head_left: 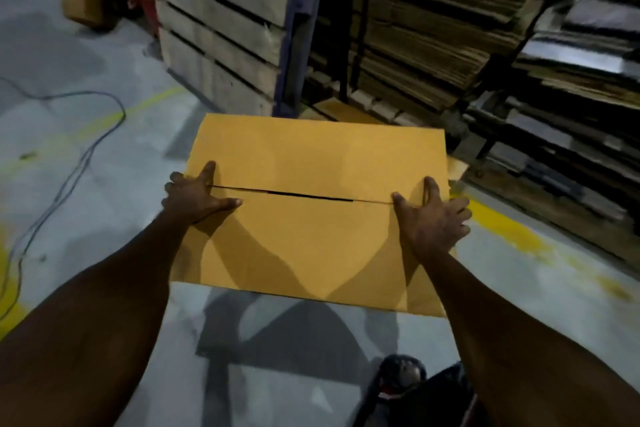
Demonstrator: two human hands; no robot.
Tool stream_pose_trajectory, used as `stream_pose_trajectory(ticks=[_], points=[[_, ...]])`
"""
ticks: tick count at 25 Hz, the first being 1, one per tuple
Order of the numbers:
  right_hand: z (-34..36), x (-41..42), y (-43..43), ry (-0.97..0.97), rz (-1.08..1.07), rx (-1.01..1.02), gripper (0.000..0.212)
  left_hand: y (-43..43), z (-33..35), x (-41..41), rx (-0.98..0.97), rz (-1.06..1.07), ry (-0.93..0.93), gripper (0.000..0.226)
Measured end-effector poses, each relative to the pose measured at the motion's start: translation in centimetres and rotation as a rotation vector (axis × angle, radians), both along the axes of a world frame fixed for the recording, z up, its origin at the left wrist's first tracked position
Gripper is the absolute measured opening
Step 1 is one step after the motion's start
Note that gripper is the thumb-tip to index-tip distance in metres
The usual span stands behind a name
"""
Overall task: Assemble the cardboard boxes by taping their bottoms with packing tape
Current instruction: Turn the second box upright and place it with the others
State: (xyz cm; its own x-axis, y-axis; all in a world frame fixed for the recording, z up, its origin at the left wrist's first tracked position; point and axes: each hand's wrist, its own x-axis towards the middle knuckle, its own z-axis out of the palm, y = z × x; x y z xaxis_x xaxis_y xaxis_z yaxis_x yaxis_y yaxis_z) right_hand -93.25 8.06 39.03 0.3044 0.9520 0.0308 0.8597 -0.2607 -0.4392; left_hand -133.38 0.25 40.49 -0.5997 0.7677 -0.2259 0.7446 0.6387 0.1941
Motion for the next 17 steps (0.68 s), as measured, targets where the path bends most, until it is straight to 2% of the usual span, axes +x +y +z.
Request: stream_pose_trajectory(ticks=[4,9,17], points=[[0.4,-1.7,0.4,-0.056,0.019,-0.017,0.072,-1.2,-2.1,-1.0,-0.039,0.058,-0.043,0.114],[2.6,-2.8,-0.1,0.014,0.027,-0.019,0.071,-1.3,1.2,-2.1,0.020,0.034,-0.030,0.114],[5.0,-5.9,-3.4,0.030,0.106,-0.002,0.071,-6.6,5.0,-5.3,0.070,0.054,0.020,0.116]])
